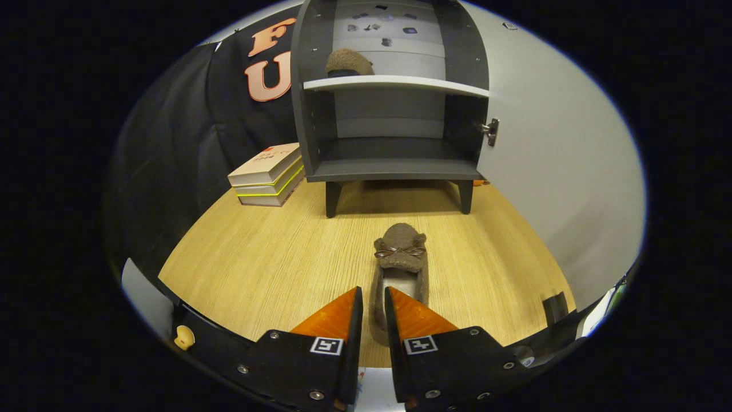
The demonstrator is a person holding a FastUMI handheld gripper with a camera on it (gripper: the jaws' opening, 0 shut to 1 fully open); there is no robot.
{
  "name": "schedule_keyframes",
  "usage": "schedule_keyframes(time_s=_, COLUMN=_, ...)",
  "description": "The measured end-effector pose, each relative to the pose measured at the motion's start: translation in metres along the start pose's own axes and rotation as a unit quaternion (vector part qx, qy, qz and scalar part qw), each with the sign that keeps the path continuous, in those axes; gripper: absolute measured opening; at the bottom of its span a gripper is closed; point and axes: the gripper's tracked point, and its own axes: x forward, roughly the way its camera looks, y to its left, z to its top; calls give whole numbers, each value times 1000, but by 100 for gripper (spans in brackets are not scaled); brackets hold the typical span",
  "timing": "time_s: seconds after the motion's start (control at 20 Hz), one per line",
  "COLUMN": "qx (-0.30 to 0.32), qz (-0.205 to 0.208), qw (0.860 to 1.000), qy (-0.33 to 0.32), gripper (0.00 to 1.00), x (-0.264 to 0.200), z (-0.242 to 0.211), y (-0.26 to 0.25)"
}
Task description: Open the shoe cabinet door, grab the shoes and put them into the shoe cabinet, then close the shoe cabinet door.
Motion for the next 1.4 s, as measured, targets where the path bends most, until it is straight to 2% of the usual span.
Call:
schedule_keyframes(time_s=0.25, qx=5, qz=3, qw=999, qy=36, gripper=25, x=49, z=-18, y=-6)
schedule_keyframes(time_s=0.7, qx=44, qz=13, qw=997, qy=62, gripper=26, x=102, z=-23, y=-5)
schedule_keyframes(time_s=0.8, qx=41, qz=10, qw=997, qy=61, gripper=21, x=112, z=-21, y=-6)
schedule_keyframes(time_s=1.05, qx=53, qz=8, qw=997, qy=61, gripper=9, x=113, z=-18, y=-9)
schedule_keyframes(time_s=1.4, qx=62, qz=4, qw=997, qy=43, gripper=7, x=76, z=9, y=-28)
